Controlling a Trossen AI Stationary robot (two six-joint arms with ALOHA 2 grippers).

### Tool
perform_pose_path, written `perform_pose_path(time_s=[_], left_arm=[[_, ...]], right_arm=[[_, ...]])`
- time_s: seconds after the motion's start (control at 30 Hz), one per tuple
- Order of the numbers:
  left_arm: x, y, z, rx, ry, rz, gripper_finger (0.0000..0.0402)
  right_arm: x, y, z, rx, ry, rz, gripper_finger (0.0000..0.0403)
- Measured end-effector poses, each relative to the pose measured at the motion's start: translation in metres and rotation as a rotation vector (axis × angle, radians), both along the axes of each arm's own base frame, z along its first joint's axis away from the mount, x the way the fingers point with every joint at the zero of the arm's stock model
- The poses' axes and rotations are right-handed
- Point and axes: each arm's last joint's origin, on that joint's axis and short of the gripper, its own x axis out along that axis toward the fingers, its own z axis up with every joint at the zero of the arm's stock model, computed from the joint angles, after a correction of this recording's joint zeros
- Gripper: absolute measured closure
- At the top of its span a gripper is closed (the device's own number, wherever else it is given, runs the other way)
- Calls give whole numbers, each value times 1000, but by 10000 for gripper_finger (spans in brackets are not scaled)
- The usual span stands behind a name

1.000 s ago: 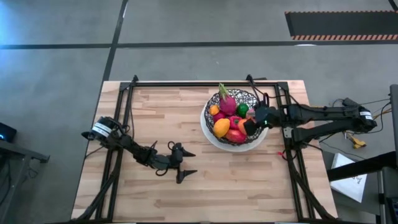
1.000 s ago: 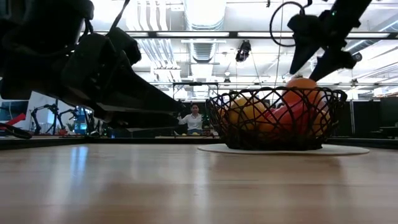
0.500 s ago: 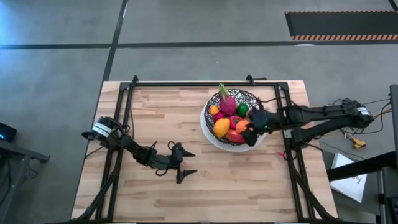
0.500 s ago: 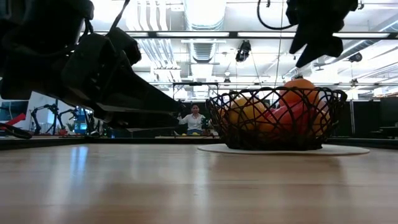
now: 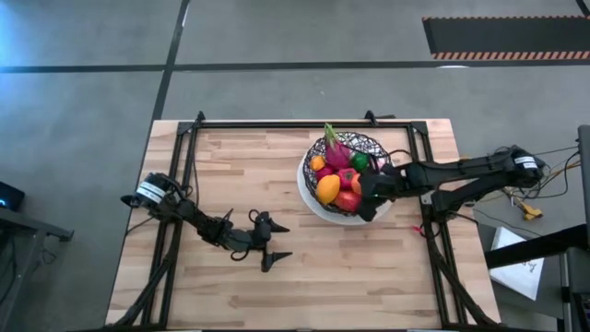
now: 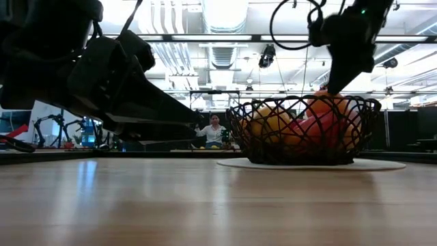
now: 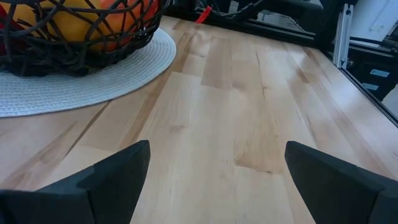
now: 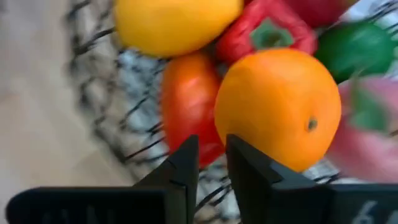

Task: Build produce basket
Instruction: Put the orange into the black basket

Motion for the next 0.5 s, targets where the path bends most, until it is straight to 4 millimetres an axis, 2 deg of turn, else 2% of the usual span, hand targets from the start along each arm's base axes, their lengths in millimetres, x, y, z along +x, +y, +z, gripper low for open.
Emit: perform_pose_path(time_s=[0.2,0.5], left_arm=[[0,0,0,0,0,0,44],[0,0,0,0,0,0,44]], right_arm=[[9,-8,1,-243,14,-69,359],[10,-28,8,-399,18,-247,375]])
